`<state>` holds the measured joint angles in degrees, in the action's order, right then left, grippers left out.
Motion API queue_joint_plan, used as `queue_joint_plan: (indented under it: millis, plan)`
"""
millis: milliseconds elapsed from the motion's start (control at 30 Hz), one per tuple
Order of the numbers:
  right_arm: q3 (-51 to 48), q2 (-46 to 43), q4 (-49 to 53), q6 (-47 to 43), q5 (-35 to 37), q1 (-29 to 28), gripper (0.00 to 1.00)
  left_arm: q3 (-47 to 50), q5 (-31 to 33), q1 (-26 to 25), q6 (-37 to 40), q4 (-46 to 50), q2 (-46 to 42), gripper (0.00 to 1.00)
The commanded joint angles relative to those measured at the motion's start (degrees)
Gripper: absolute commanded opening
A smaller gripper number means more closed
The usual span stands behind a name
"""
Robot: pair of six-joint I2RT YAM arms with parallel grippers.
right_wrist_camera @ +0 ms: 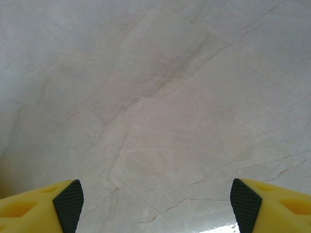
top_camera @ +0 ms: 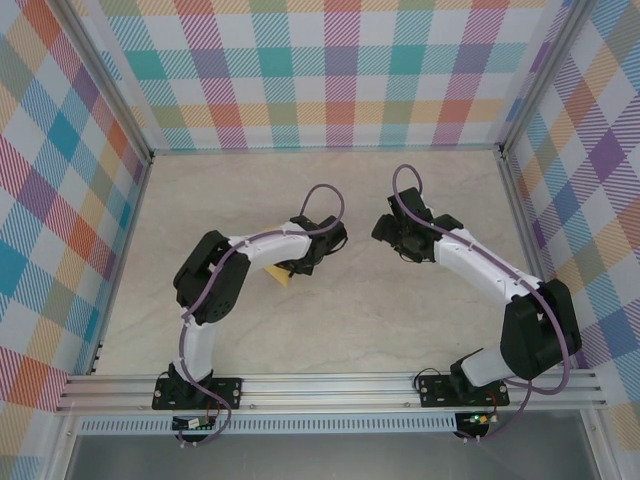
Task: Fold a paper plane with a square sheet of paper (pick it up from the middle)
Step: Turn over the paper at the center of the table, then move the paper to the center of the table.
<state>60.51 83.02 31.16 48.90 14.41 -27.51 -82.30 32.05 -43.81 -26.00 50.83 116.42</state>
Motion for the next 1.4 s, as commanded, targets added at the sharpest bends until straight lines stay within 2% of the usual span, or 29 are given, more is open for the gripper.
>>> queue_joint_plan:
  millis: [0, 133, 267, 400, 567, 667, 833, 967, 1167, 1367]
  plan:
    - [-0.83, -1.24, 0.65, -0.15, 0.67, 0.00, 0.80, 1.26, -9.40, 0.29, 1.27, -4.32, -4.20, 0.36]
    - [-0.92, -1.24, -0.95, -2.44, -2.01, 0.00, 0.80, 8.40, -21.97, 4.50, 2.39, -11.31, -14.23, 0.50]
    - [0.56, 1.87, -5.49, -5.23, -9.74, -0.96, 0.79, 15.52, -33.14, 11.65, 0.51, -16.78, -24.72, 0.61]
    - [7.06, 9.76, -8.12, -7.04, -15.44, -6.99, 0.77, 22.58, -37.77, 20.53, -2.59, -20.16, -31.69, 0.70]
    - [19.10, 22.57, -9.37, -7.42, -21.74, -16.98, 0.70, 29.91, -42.73, 31.27, -6.53, -22.88, -35.24, 0.74]
    - [24.32, 28.55, -10.28, -7.36, -25.23, -20.51, 0.69, 33.86, -44.94, 35.55, -9.01, -25.30, -36.34, 0.77]
    - [32.57, 37.33, -8.59, -7.74, -29.33, -23.34, 0.65, 37.48, -45.05, 39.90, -11.59, -26.90, -37.81, 0.81]
    - [38.00, 42.43, -3.78, -8.38, -26.98, -24.35, 0.64, 38.92, -44.19, 42.01, -12.96, -27.33, -38.92, 0.84]
    - [39.67, 44.94, 1.61, -12.74, -22.07, -24.35, 0.64, 39.37, -44.29, 42.49, -12.73, -27.29, -39.41, 0.86]
    - [38.84, 45.70, 4.15, -17.53, -21.24, -24.13, 0.64, 39.10, -46.96, 42.45, -10.49, -28.23, -39.62, 0.89]
